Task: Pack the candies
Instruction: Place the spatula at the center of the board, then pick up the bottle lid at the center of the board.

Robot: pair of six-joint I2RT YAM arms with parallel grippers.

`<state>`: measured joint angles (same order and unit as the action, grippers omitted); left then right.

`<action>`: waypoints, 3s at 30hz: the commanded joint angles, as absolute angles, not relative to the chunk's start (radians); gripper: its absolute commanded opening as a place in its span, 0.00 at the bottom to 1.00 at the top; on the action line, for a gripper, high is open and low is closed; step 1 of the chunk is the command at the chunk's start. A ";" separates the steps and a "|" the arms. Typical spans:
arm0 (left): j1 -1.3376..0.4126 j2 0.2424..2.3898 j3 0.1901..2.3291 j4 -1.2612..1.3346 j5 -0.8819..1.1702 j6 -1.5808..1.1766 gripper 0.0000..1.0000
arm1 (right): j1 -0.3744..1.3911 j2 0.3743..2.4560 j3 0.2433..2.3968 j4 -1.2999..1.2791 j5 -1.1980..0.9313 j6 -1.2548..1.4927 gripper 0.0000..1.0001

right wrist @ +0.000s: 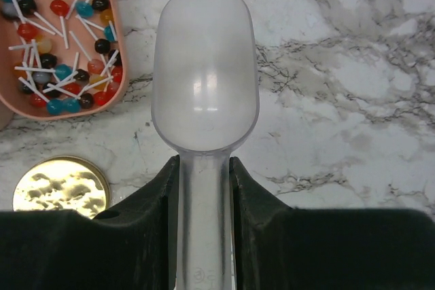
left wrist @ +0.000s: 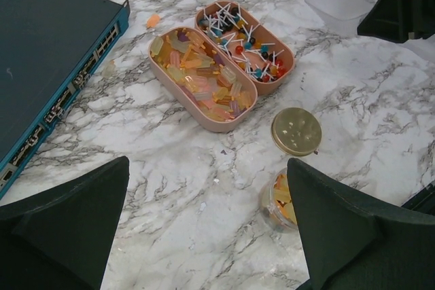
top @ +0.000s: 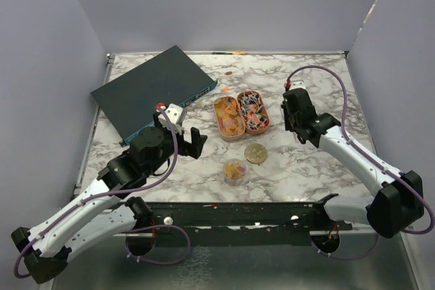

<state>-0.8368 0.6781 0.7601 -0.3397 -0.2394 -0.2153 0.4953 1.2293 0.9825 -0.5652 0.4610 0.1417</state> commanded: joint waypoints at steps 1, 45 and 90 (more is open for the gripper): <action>-0.830 0.667 0.747 -0.348 -0.268 -0.209 0.99 | 0.420 1.280 0.911 -0.387 0.345 0.222 0.00; -0.831 0.681 0.751 -0.348 -0.252 -0.201 0.99 | 0.261 1.418 0.864 -0.288 0.247 0.349 0.66; -0.831 0.681 0.751 -0.349 -0.262 -0.200 0.99 | 0.704 1.578 0.930 -0.431 0.143 0.408 1.00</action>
<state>-0.8368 0.6918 0.7559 -0.3397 -0.2504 -0.2146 0.6914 1.5620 0.9138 -0.4423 0.1589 0.3931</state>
